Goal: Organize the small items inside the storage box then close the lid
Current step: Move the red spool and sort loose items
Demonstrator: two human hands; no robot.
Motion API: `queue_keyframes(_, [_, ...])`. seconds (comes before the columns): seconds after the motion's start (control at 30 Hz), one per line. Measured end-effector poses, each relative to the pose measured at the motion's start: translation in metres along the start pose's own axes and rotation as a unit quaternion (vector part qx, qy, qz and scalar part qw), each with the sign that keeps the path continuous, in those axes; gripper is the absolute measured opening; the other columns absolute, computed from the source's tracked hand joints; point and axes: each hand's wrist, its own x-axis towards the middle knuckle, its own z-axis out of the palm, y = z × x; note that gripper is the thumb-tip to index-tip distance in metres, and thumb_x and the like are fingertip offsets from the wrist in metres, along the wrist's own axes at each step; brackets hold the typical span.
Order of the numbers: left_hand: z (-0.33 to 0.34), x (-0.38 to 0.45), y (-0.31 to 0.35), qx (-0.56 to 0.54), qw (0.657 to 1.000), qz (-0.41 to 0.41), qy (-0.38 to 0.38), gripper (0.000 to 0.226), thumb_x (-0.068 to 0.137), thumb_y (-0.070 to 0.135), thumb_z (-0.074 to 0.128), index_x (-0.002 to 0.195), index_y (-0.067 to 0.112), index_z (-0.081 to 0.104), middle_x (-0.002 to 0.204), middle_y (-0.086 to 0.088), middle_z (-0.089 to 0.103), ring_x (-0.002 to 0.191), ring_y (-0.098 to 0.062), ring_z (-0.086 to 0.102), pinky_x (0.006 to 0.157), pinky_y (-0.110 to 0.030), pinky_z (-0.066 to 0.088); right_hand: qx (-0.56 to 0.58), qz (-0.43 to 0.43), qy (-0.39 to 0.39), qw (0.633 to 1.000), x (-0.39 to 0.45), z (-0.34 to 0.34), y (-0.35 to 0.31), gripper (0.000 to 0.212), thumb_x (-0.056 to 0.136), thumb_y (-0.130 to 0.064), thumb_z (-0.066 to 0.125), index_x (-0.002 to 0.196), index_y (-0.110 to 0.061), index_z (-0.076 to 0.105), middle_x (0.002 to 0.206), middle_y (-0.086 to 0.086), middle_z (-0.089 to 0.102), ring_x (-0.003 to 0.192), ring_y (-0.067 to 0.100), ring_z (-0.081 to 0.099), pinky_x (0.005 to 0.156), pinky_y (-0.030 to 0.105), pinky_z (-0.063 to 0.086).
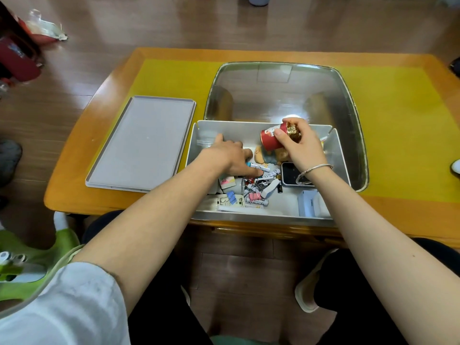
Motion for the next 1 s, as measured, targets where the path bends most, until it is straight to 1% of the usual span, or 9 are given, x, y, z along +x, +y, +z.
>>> queue_keyframes(0.1, [0.004, -0.006, 0.004, 0.014, 1.000, -0.002, 0.028, 0.079, 0.078, 0.085, 0.022, 0.119, 0.028, 0.058, 0.119, -0.006, 0.056, 0.114, -0.025, 0.049, 0.100, -0.046, 0.023, -0.024, -0.016, -0.052, 0.998, 0.002, 0.000, 0.001, 0.035, 0.089, -0.027, 0.060, 0.124, -0.021, 0.054, 0.123, 0.005, 0.053, 0.112, 0.018, 0.051, 0.100, 0.029, 0.040])
queue_keyframes(0.17, [0.007, -0.013, 0.006, 0.012, 0.999, -0.012, 0.050, 0.076, 0.080, 0.083, 0.024, 0.114, 0.026, 0.062, 0.118, -0.007, 0.058, 0.116, -0.026, 0.049, 0.105, -0.049, 0.020, -0.017, -0.013, -0.061, 0.998, 0.002, 0.001, 0.001, 0.039, 0.089, -0.024, 0.060, 0.126, -0.018, 0.050, 0.119, 0.005, 0.053, 0.107, 0.019, 0.052, 0.099, 0.035, 0.042])
queue_keyframes(0.37, [0.008, -0.032, 0.001, -0.011, 0.999, -0.030, 0.007, 0.078, 0.082, 0.081, 0.022, 0.126, 0.024, 0.052, 0.121, -0.007, 0.061, 0.128, -0.027, 0.042, 0.113, -0.055, 0.003, 0.002, -0.013, -0.046, 0.999, 0.008, 0.007, -0.002, 0.033, 0.085, -0.022, 0.065, 0.113, -0.017, 0.047, 0.100, -0.001, 0.054, 0.075, -0.002, 0.048, 0.071, 0.018, 0.041])
queue_keyframes(0.5, [0.012, -0.039, 0.007, 0.010, 0.999, -0.038, -0.002, 0.081, 0.079, 0.083, 0.025, 0.128, 0.023, 0.047, 0.122, -0.005, 0.060, 0.130, -0.026, 0.040, 0.112, -0.059, -0.003, -0.058, -0.061, -0.085, 0.993, 0.012, 0.011, -0.005, 0.036, 0.081, -0.020, 0.070, 0.112, -0.019, 0.053, 0.115, 0.006, 0.053, 0.103, 0.019, 0.055, 0.090, 0.030, 0.046])
queue_keyframes(0.57, [0.014, -0.041, 0.009, 0.019, 0.999, -0.042, 0.007, 0.081, 0.079, 0.083, 0.027, 0.129, 0.023, 0.047, 0.126, -0.004, 0.058, 0.132, -0.026, 0.039, 0.112, -0.060, -0.005, -0.099, -0.091, -0.103, 0.986, 0.011, 0.014, -0.006, 0.037, 0.079, -0.018, 0.071, 0.113, -0.019, 0.056, 0.117, 0.008, 0.052, 0.107, 0.021, 0.053, 0.095, 0.029, 0.043])
queue_keyframes(0.7, [0.013, -0.044, 0.009, -0.008, 0.999, -0.039, 0.012, 0.080, 0.079, 0.083, 0.027, 0.133, 0.029, 0.048, 0.129, -0.003, 0.056, 0.134, -0.025, 0.036, 0.111, -0.060, -0.008, -0.162, -0.160, -0.139, 0.964, 0.012, 0.025, -0.012, 0.043, 0.079, -0.012, 0.070, 0.120, -0.015, 0.057, 0.120, 0.008, 0.053, 0.113, 0.022, 0.050, 0.096, 0.024, 0.037])
queue_keyframes(0.83, [0.014, -0.046, 0.007, -0.032, 0.999, -0.027, 0.008, 0.076, 0.078, 0.083, 0.031, 0.135, 0.034, 0.047, 0.134, -0.004, 0.053, 0.136, -0.025, 0.032, 0.111, -0.059, -0.012, -0.283, -0.218, -0.201, 0.912, 0.017, 0.037, -0.018, 0.045, 0.083, -0.007, 0.062, 0.126, -0.016, 0.055, 0.125, 0.010, 0.048, 0.114, 0.029, 0.049, 0.095, 0.042, 0.045])
queue_keyframes(0.9, [0.014, -0.047, 0.006, -0.040, 0.999, -0.023, 0.012, 0.077, 0.079, 0.082, 0.032, 0.138, 0.035, 0.044, 0.137, -0.006, 0.051, 0.138, -0.025, 0.030, 0.110, -0.059, -0.014, -0.337, -0.232, -0.226, 0.884, 0.019, 0.041, -0.019, 0.048, 0.083, -0.004, 0.057, 0.129, -0.018, 0.054, 0.127, 0.011, 0.045, 0.112, 0.031, 0.049, 0.091, 0.044, 0.046])
queue_keyframes(1.0, [0.016, -0.049, 0.006, -0.071, 0.997, -0.015, 0.022, 0.079, 0.080, 0.081, 0.029, 0.141, 0.033, 0.041, 0.142, -0.006, 0.047, 0.142, -0.025, 0.022, 0.109, -0.057, -0.018, -0.346, -0.215, -0.233, 0.883, 0.021, 0.044, -0.019, 0.056, 0.082, 0.000, 0.053, 0.135, -0.017, 0.047, 0.130, 0.012, 0.041, 0.110, 0.032, 0.049, 0.090, 0.041, 0.046])
